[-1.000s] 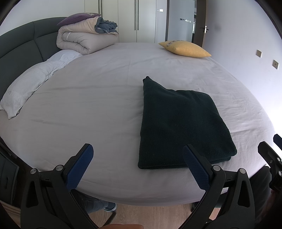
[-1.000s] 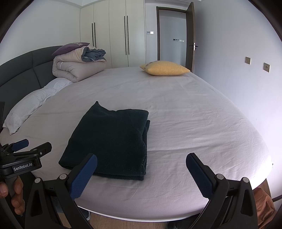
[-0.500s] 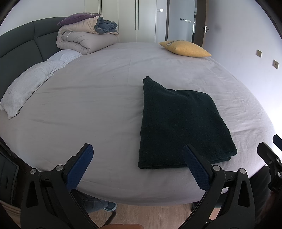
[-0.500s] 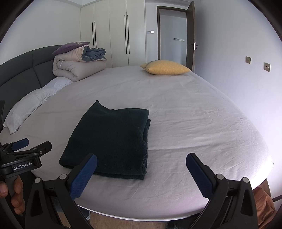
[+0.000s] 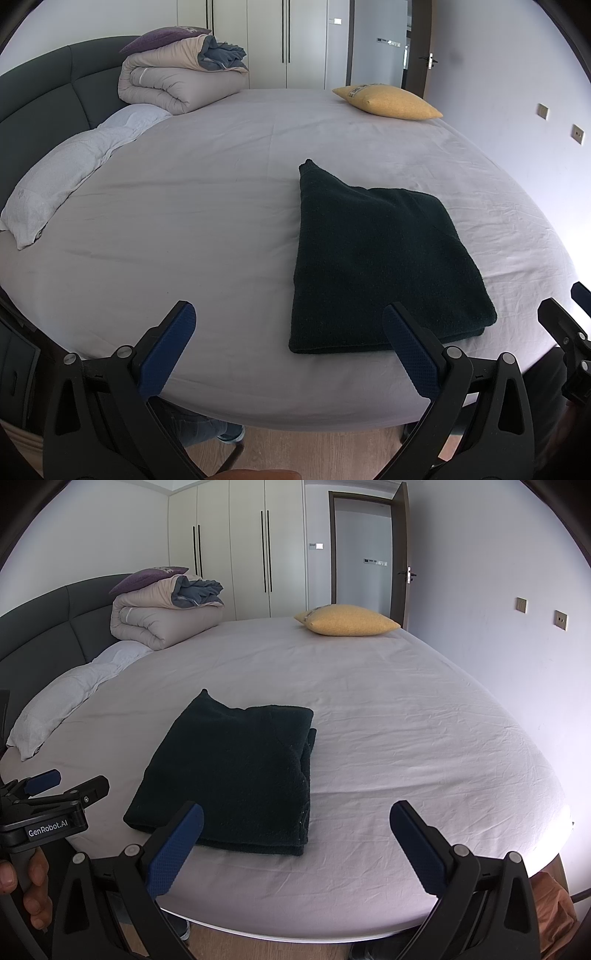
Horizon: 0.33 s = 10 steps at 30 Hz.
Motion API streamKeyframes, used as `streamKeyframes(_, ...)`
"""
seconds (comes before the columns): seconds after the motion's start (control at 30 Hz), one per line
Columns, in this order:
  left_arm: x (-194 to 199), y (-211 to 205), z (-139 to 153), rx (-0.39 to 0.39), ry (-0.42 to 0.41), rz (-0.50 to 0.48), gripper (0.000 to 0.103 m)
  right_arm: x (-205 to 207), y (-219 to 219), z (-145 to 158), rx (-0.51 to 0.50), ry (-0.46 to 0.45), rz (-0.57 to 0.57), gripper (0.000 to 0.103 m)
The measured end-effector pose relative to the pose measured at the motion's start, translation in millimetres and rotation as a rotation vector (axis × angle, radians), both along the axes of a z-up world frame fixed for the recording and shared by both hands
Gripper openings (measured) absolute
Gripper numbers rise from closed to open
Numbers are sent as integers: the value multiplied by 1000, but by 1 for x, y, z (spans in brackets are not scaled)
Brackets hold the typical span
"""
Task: Fold small clothes
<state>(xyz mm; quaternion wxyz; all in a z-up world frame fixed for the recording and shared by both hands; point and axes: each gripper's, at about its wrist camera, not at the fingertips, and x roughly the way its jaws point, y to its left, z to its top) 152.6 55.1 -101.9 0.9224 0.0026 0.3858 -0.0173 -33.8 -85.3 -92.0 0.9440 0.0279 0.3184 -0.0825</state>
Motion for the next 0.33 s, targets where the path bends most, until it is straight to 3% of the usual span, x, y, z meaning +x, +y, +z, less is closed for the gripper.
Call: streamKeyframes(0.33,-1,-1,0,1,-6,1,103,0,-1,-3,2,3,4,103)
